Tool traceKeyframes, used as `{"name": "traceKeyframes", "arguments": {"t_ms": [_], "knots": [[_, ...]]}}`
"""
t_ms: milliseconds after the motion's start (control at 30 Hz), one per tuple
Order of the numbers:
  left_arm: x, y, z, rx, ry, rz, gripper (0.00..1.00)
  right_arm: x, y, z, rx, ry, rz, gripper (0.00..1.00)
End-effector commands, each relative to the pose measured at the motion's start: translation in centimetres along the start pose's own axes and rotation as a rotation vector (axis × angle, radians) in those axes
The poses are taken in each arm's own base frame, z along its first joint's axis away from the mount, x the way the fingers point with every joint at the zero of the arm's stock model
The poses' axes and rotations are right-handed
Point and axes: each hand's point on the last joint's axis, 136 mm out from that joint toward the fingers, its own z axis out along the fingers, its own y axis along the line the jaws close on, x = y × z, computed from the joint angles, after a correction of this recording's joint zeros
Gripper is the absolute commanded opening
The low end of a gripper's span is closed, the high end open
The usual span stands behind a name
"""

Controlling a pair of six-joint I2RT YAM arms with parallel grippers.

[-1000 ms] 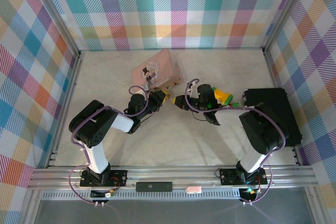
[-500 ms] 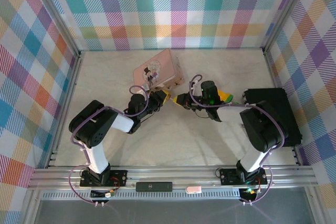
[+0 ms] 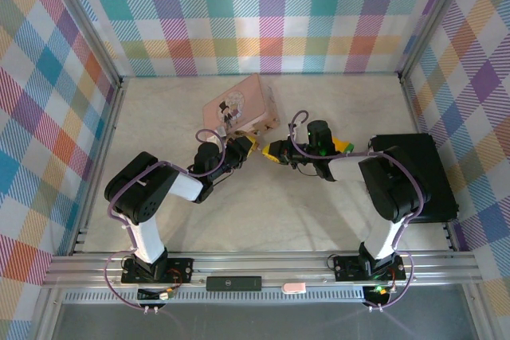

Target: Unlock a padlock with a key

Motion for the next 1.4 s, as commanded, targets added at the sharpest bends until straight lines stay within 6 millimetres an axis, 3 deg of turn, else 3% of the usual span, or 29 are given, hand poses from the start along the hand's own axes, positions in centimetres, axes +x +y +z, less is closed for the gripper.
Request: {"name": "traceKeyframes", "arguments": {"t_ms": [0, 233, 433, 533, 867, 1367], "knots": [[3.1, -5.0, 0.1, 0.167, 0.139, 0.047, 0.0, -2.0, 3.0, 0.2, -0.065, -0.081, -0.182, 0.0], [3.1, -5.6, 0.4, 0.19, 0.149, 0.006, 0.0, -2.1, 3.0, -0.3, -0.018, -0.12, -0.3, 0.0], [3.1, -5.3, 0.4, 0.182, 0.146, 0.022, 0.0, -2.2, 4.3, 0.1, -0.161, -0.116, -0.082, 0.0], [3.2, -5.2, 0.4, 0.185, 0.147, 0.017, 0.0, -2.4, 3.9, -0.2, -0.198, -0.151, 0.0, 0.0], [3.2, -6.5, 0.2, 0.209, 0.159, 0.017, 0.0, -2.7, 2.1, 0.5, -0.129, -0.155, 0.055, 0.0], [3.9, -6.9, -0.1, 0.206, 0.18, 0.065, 0.0, -3.7, 2.0, 1.8, -0.122, -0.21, 0.184, 0.0]]}}
